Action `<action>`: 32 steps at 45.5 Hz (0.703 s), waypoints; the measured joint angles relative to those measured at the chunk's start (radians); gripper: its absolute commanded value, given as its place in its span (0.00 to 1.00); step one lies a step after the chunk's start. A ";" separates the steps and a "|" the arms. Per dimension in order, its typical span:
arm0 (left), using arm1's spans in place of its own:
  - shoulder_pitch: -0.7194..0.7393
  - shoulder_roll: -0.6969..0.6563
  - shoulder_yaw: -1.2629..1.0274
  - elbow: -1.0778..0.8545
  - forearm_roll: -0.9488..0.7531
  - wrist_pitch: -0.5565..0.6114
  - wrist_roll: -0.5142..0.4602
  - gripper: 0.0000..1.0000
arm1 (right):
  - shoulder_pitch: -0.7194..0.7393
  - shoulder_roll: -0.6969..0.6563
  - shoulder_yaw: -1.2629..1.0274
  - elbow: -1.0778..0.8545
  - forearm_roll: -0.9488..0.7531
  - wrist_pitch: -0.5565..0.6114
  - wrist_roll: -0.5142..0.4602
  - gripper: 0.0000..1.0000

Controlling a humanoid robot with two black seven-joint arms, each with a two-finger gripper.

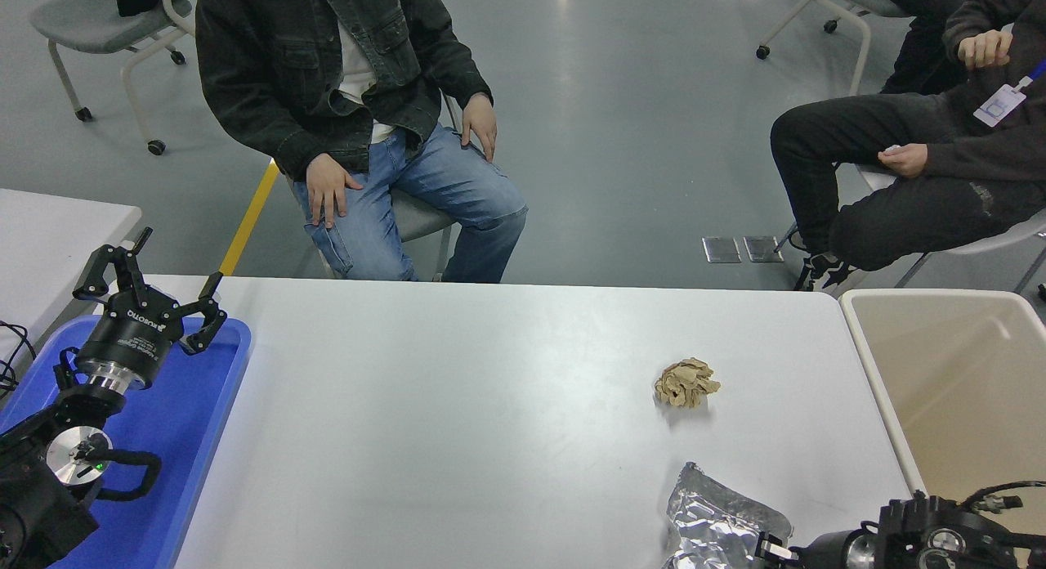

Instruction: Clean the table surface

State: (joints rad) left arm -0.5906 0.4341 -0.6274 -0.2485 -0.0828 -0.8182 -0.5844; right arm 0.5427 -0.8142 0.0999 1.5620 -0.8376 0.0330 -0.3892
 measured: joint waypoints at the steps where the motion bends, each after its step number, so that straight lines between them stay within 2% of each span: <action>1: 0.000 0.000 0.000 0.000 0.000 0.000 0.000 1.00 | 0.001 -0.002 0.000 0.001 0.000 0.000 0.003 0.00; 20: 0.000 0.000 0.000 0.000 0.000 0.000 0.000 1.00 | 0.010 -0.084 0.010 0.049 0.003 0.033 0.041 0.00; 32: 0.000 0.000 0.000 0.000 0.000 0.000 0.000 1.00 | 0.022 -0.194 0.073 0.101 0.010 0.126 0.044 0.00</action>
State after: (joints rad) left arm -0.5906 0.4341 -0.6274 -0.2485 -0.0828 -0.8183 -0.5844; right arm 0.5647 -1.0079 0.1732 1.6628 -0.8273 0.1590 -0.3448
